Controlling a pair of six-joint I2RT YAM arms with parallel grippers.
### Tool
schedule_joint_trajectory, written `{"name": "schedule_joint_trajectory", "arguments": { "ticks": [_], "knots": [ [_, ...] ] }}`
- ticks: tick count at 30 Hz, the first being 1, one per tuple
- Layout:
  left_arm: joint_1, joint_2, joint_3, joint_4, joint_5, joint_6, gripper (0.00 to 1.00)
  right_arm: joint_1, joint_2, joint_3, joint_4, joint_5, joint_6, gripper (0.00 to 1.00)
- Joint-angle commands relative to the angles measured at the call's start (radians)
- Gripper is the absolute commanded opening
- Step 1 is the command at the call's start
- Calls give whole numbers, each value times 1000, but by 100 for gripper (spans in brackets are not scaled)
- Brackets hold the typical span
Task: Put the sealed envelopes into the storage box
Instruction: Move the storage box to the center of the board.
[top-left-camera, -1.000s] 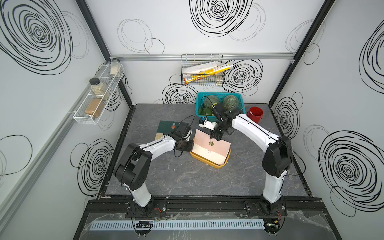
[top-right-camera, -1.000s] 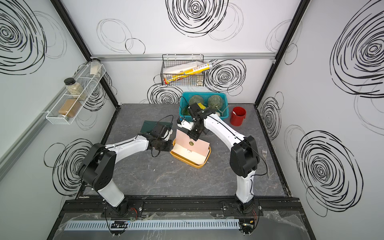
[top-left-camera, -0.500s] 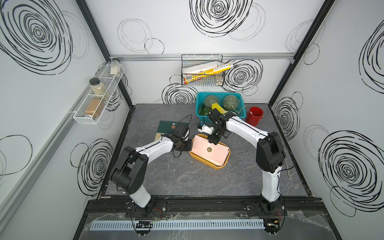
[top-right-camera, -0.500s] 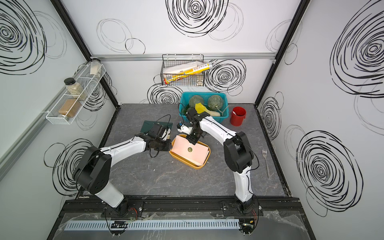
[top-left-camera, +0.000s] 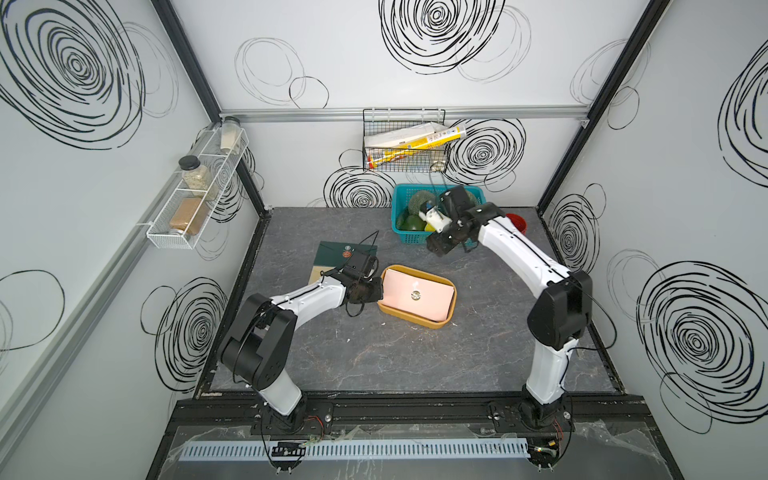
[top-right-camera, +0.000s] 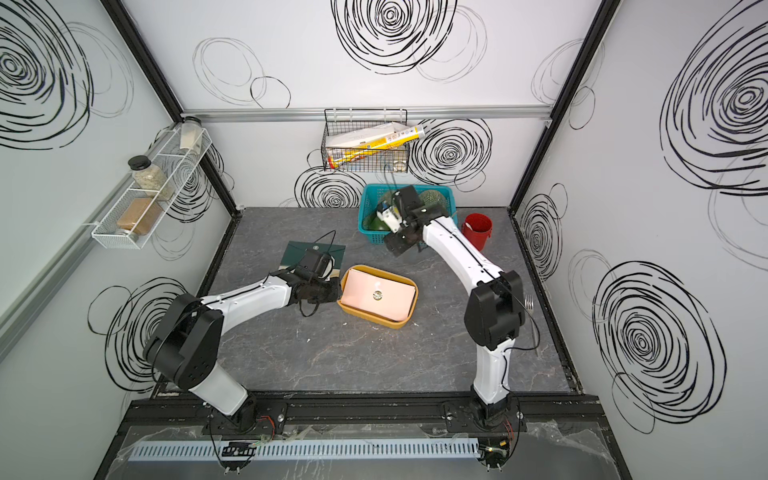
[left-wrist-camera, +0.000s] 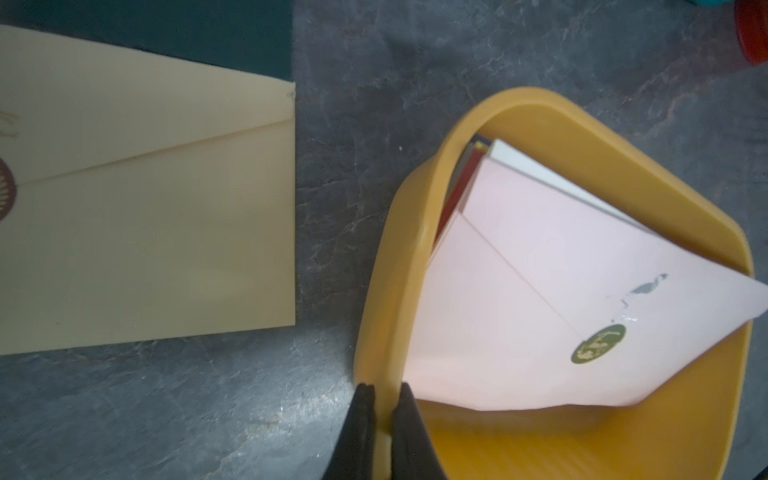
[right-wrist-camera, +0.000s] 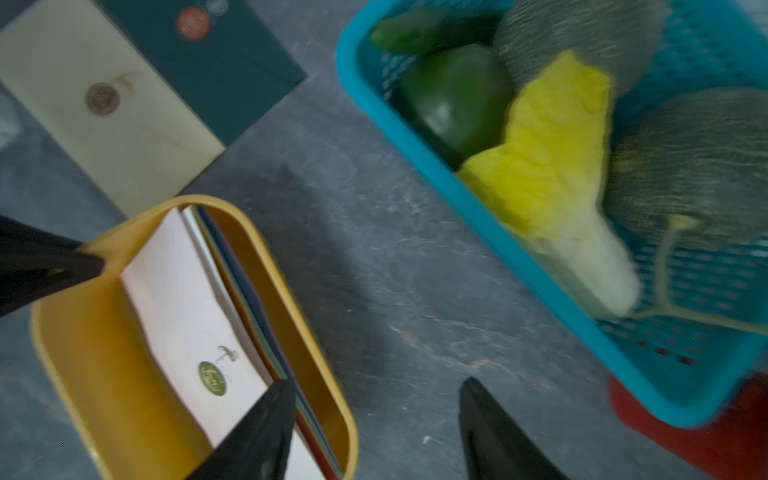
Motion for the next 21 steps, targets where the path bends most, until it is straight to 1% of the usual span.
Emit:
{"name": "schedule_joint_trajectory", "arguments": {
  "ticks": [1, 3, 4, 6, 8, 9, 12, 13, 15, 16, 18, 19, 21],
  "knots": [
    [-23, 73, 86, 94, -53, -120, 5, -50, -156, -72, 146, 106, 180, 100],
    [-60, 138, 167, 82, -68, -147, 7, -61, -245, -207, 270, 96, 217, 100],
    [-76, 167, 207, 57, -79, -153, 11, -65, -278, -252, 313, 82, 230, 100],
    [-97, 210, 272, 16, -95, -152, 28, -82, -326, -343, 378, 48, 265, 100],
    [-93, 202, 276, -3, -107, -145, 47, -102, -339, -370, 388, 31, 275, 100],
    [-80, 187, 268, -10, -103, -136, 54, -113, -341, -376, 386, 28, 275, 100],
    [-32, 111, 249, -46, -73, -96, 65, -131, -354, -393, 386, 5, 260, 100],
    [-14, 75, 248, -72, -79, -73, 72, -130, -359, -397, 388, 0, 257, 100],
    [29, 12, 253, -127, -105, -17, 97, -131, -361, -401, 380, -24, 258, 100],
    [55, -15, 254, -157, -129, 18, 99, -130, -359, -406, 376, -49, 257, 100],
    [106, -31, 242, -188, -176, 103, 99, -131, -360, -431, 374, -121, 263, 100],
    [129, -17, 232, -197, -189, 153, 99, -130, -360, -446, 373, -156, 276, 100],
    [166, 52, 237, -238, -195, 205, 99, -121, -365, -479, 377, -221, 314, 100]
  ]
}}
